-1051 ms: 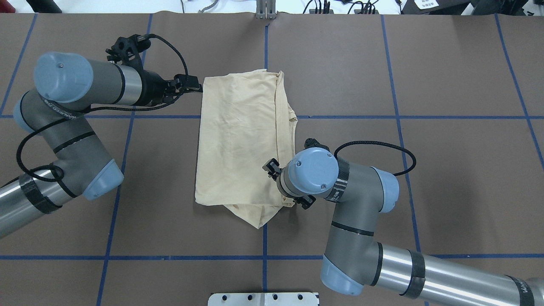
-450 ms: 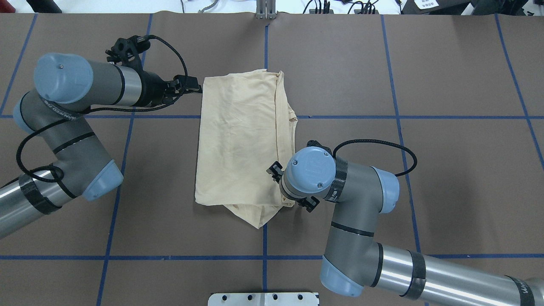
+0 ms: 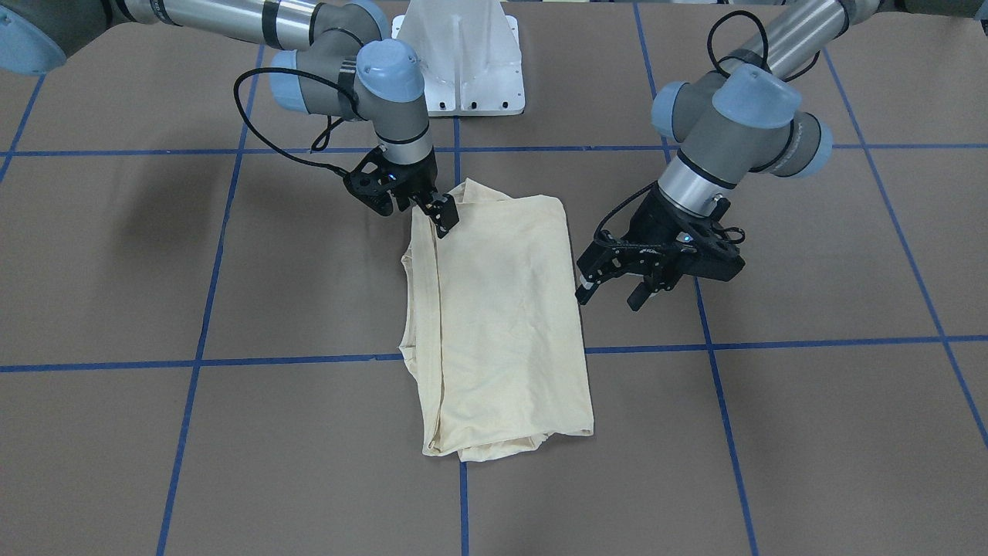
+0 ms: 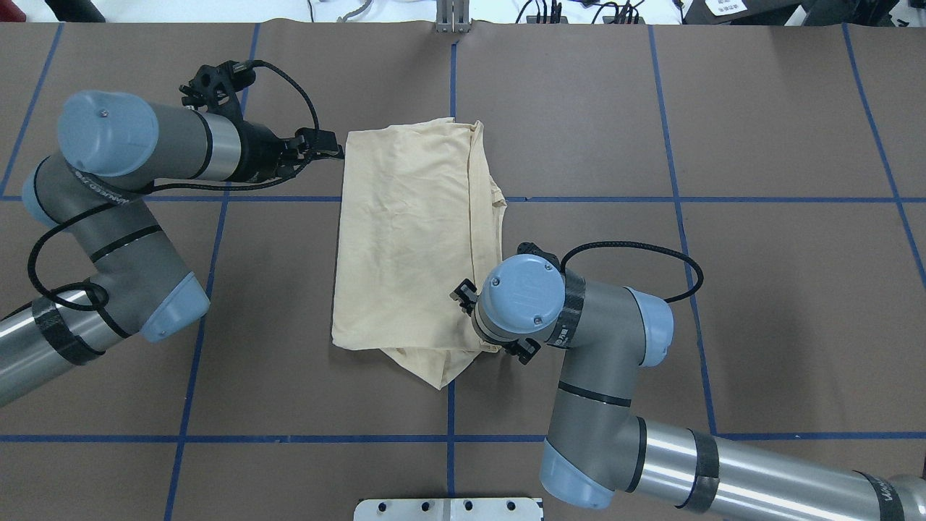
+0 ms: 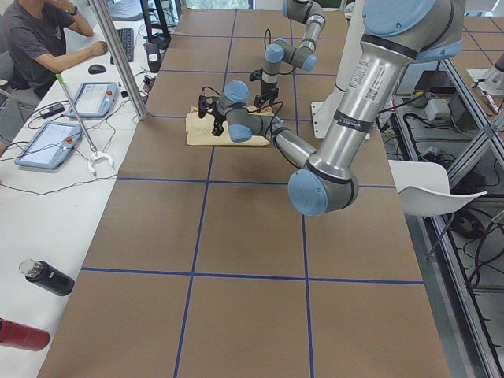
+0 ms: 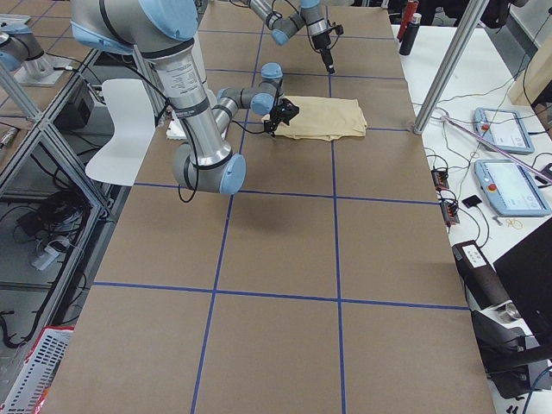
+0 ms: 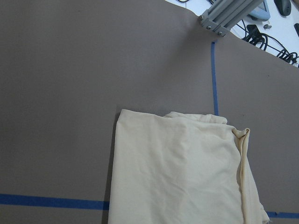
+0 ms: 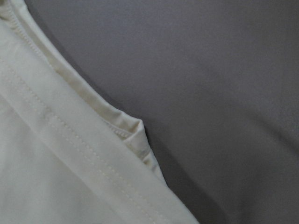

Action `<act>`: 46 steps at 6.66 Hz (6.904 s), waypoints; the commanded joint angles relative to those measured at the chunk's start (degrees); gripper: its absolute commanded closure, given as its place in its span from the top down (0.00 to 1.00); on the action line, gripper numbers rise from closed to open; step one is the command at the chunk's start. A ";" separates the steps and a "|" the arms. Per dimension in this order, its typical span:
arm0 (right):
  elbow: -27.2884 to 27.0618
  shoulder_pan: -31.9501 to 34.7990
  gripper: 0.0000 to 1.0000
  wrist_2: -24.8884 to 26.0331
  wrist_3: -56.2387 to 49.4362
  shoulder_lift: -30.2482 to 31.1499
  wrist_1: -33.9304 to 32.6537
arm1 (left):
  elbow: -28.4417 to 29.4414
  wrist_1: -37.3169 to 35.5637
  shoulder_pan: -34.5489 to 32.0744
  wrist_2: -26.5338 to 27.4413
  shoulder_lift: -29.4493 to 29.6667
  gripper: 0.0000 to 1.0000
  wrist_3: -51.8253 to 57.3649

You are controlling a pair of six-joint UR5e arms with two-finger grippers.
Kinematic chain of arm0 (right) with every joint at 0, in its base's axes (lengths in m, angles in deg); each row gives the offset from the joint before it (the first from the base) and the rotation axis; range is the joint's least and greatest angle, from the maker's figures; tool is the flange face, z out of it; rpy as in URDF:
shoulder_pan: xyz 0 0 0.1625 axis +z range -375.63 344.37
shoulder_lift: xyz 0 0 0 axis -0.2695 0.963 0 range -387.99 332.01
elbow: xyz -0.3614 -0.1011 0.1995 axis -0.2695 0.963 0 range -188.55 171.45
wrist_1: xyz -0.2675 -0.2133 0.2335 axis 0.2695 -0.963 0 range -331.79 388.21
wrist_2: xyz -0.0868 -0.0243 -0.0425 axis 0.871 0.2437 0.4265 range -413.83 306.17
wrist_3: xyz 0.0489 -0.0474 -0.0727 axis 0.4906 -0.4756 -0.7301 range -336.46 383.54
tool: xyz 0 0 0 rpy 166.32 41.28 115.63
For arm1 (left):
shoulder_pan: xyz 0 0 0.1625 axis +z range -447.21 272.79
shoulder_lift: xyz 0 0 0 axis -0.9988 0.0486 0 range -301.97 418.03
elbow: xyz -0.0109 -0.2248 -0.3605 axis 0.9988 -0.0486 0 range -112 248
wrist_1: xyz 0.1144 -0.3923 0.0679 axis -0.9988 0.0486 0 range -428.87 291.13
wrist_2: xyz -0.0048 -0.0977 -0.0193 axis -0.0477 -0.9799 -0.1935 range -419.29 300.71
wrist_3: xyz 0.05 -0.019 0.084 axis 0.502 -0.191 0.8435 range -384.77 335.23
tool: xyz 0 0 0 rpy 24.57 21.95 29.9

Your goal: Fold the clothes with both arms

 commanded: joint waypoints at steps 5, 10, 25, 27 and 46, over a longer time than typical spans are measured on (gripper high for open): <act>0.58 -0.37 0.96 -0.06 -0.35 -0.17 -0.19 | 0.18 0.00 0.00 0.06 0.06 1.00 0.00; 1.01 -0.37 0.51 0.38 -0.26 -1.22 -0.19 | 0.53 0.00 0.09 0.15 0.06 1.00 0.00; -0.65 0.51 0.00 -0.24 -0.26 -1.49 0.51 | -2.18 0.09 4.12 -1.08 0.07 1.00 -7.19; -0.65 0.60 0.00 -0.15 -0.79 -1.22 0.51 | -7.88 -0.09 8.16 -0.64 -4.40 1.00 -11.84; -1.18 2.00 0.00 -0.67 -1.49 -1.05 0.51 | -9.58 -9.58 22.32 6.66 -7.58 0.00 -20.92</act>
